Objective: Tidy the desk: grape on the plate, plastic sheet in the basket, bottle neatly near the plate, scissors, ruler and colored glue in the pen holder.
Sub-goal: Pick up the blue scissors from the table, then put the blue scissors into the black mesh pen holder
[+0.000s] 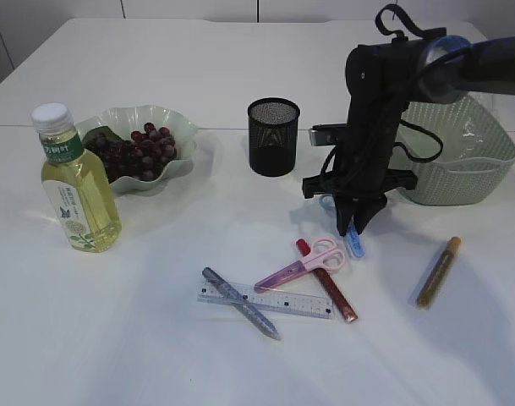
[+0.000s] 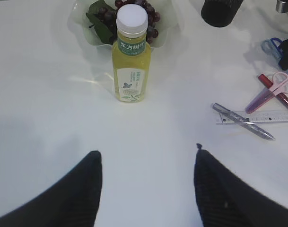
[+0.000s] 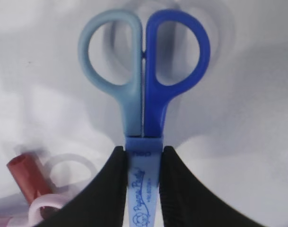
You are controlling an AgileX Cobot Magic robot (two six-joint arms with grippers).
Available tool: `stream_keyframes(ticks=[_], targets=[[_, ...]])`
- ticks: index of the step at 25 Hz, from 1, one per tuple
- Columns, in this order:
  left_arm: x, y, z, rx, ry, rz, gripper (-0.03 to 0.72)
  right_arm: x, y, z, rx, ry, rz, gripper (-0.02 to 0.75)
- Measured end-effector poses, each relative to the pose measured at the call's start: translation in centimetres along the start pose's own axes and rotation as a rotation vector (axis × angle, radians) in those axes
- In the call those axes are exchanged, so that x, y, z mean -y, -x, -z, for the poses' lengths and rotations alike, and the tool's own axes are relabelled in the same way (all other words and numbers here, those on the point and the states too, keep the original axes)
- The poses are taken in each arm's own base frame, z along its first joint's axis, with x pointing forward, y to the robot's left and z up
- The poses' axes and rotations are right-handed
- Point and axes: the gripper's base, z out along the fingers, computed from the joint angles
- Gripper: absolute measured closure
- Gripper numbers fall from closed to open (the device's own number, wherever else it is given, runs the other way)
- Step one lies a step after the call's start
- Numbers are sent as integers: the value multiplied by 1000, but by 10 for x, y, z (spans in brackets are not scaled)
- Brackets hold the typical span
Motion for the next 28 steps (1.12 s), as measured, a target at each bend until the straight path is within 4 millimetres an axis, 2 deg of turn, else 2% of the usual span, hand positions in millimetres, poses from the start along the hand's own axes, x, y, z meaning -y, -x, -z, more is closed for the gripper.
stream_keyframes(ticks=[15,24,28], targets=[[0,-1,0,-6,-1,1,246,2,-5,45,99,-25,23,584],[0,1,0,14,-2,1,246,11,-31,50,57,-81,37,584],[0,1,0,16,-2,1,246,12,-37,54,94,-74,39,584]])
